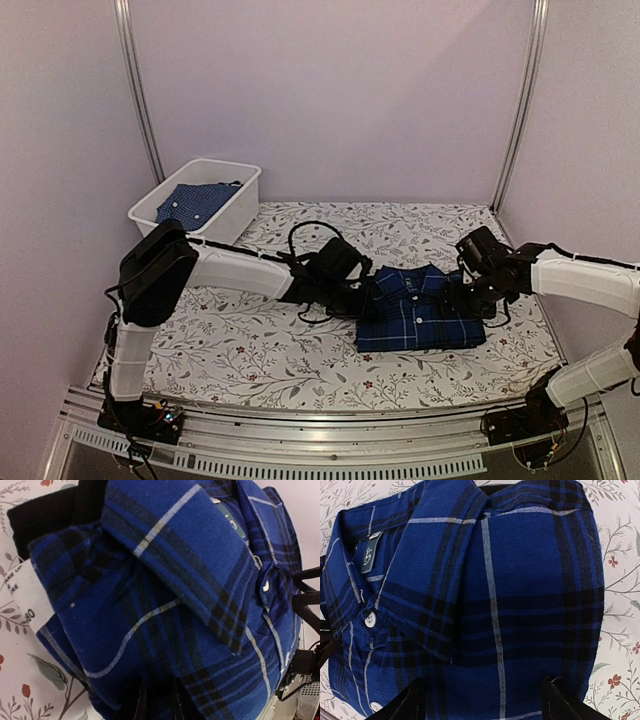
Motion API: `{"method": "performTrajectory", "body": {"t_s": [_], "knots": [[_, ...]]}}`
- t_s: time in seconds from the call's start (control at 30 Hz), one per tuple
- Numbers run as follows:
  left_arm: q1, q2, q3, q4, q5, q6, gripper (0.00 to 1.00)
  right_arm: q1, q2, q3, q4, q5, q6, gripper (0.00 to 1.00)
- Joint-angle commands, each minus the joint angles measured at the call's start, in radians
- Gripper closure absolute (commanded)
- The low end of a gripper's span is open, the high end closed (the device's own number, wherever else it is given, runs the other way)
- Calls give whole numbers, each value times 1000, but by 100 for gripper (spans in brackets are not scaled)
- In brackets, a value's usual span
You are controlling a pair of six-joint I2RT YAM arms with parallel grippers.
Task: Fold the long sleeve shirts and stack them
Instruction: Move the square-folded shirt to the center of the board.
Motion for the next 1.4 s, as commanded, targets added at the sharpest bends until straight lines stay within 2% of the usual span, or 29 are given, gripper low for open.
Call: {"method": "performTrajectory", "body": {"t_s": [0.0,0.03,0.13,0.27,0.33,0.4,0.43,0.47,0.63,0.87,1.03,1.37], "knots": [[-6,-108,-7,-14,-33,22,78,56,-34,85,-29,20,9,20],[-3,-138,-21,-15,-55,23,73,80,-27,109,-29,17,13,19],[20,-242,-85,-8,-112,13,67,159,23,183,9,-9,12,15],[78,-375,-196,1,-150,-1,39,245,161,335,68,-64,-19,7],[106,-432,-253,-4,-165,-1,30,272,249,404,121,-131,-32,2],[132,-483,-299,-17,-182,-1,18,293,324,474,152,-186,-42,1],[146,-505,-322,-22,-189,-1,6,303,354,509,163,-204,-46,1],[160,-538,-344,-27,-193,-3,2,308,392,541,170,-219,-51,1],[223,-660,-449,-38,-231,-22,0,309,576,664,222,-308,-49,1],[280,-820,-552,-44,-292,-50,0,307,732,743,253,-358,-32,1],[302,-868,-574,-49,-305,-55,0,288,782,705,289,-386,-7,1],[314,-864,-563,-53,-304,-60,0,242,763,535,366,-414,24,1]]}}
